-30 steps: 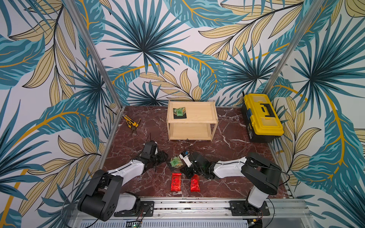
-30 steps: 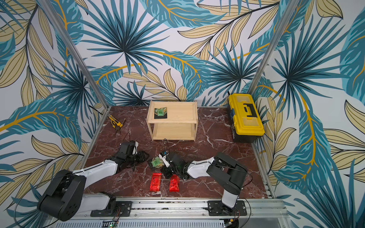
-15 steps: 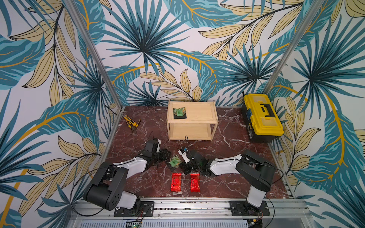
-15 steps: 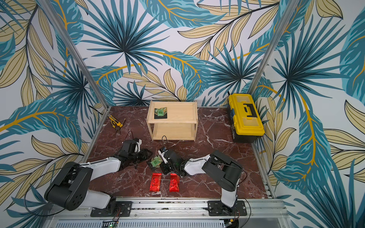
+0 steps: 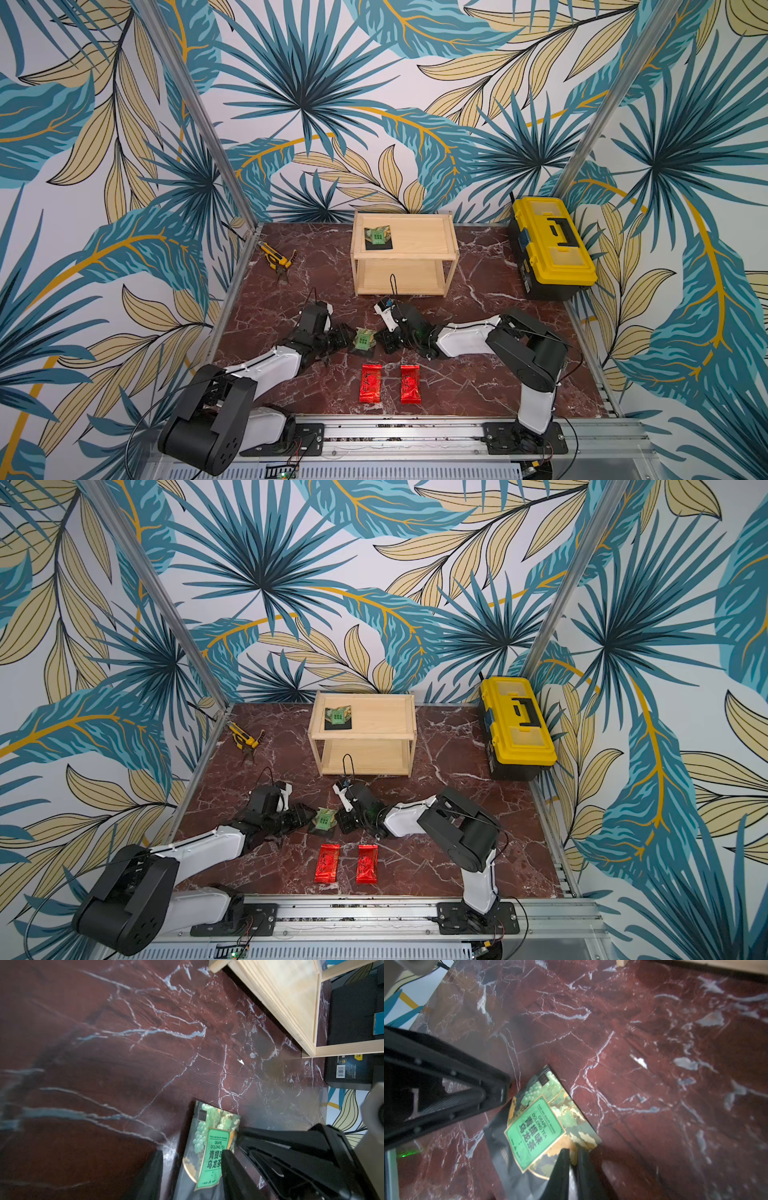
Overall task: Place the tea bags on the shelf by color
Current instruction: Pick up the tea bag from the center of the board.
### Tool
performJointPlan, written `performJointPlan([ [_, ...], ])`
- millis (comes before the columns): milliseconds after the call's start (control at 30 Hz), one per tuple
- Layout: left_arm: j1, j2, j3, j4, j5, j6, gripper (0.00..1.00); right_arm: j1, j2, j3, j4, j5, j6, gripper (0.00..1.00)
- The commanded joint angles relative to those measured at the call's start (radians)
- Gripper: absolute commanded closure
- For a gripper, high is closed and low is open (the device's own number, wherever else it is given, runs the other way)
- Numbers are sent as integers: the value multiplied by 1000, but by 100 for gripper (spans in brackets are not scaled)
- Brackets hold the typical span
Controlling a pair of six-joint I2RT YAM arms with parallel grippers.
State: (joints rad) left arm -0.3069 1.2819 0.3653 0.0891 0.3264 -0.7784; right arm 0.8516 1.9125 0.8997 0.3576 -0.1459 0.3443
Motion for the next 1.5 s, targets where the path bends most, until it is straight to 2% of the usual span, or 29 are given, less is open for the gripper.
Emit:
performJointPlan([
  [0, -4, -1, -47, 28, 14, -25, 51, -13, 43, 28, -82, -21, -45, 85],
  [100, -4, -35, -85, 79, 44, -52, 51, -16, 24, 69, -120, -19, -67, 85],
  [200, -5, -128, -101, 70, 78, -41, 53, -16, -42, 68, -145, -14, -58, 85],
  [367, -16, -276, -122, 25, 101, -12, 58, -17, -156, -6, -92, -55, 53, 85],
  [500, -19, -230, -122, 38, 99, 7, 58, -16, -178, -18, -71, -85, 156, 85],
  [667, -27, -99, -112, 137, 126, 2, 58, -19, -156, -32, -23, -119, 261, 84],
  [833, -43, -12, -123, 204, 132, -10, 58, -19, -134, -30, -13, -182, 292, 81],
  [1067, -43, -83, -142, 120, 70, 27, 58, -35, -123, -31, -93, -195, 308, 76],
  [1133, -44, -87, -153, 125, 65, 24, 58, -41, -125, -36, -97, -190, 324, 76],
  [1267, -44, -70, -178, 161, 69, 15, 58, -42, -113, -30, -112, -192, 367, 69],
  [1300, -43, -65, -181, 168, 72, 11, 58, -72, -106, -30, -111, -195, 385, 68],
  [1467, -43, -63, -190, 180, 68, 8, 58, -86, -69, -39, -46, -218, 448, 68],
])
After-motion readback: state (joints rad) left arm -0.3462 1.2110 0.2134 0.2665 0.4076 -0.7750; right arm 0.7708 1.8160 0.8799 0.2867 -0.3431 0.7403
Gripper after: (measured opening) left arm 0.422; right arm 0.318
